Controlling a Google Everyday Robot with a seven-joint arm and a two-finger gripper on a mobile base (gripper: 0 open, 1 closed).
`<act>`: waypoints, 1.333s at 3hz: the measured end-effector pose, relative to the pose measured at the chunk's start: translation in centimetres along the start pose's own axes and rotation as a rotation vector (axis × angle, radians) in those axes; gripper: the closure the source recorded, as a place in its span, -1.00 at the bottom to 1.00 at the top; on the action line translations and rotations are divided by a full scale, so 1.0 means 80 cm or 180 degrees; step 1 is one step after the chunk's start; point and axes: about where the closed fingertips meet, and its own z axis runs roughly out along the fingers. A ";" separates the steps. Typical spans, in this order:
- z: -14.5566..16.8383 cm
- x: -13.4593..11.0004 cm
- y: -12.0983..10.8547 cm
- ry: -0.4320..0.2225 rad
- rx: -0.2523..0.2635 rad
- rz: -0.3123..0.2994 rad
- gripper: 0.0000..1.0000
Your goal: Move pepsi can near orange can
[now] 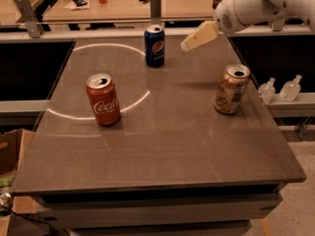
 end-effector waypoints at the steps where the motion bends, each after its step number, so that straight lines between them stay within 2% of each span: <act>1: 0.025 -0.002 0.027 -0.0027 -0.0193 0.0112 -1.00; 3: 0.076 -0.013 0.063 -0.0160 -0.0541 0.0127 -1.00; 4: 0.100 -0.024 0.077 -0.0234 -0.0701 0.0072 -1.00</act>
Offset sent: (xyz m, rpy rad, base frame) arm 0.0074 0.0712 -0.0395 0.1068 0.0918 0.1147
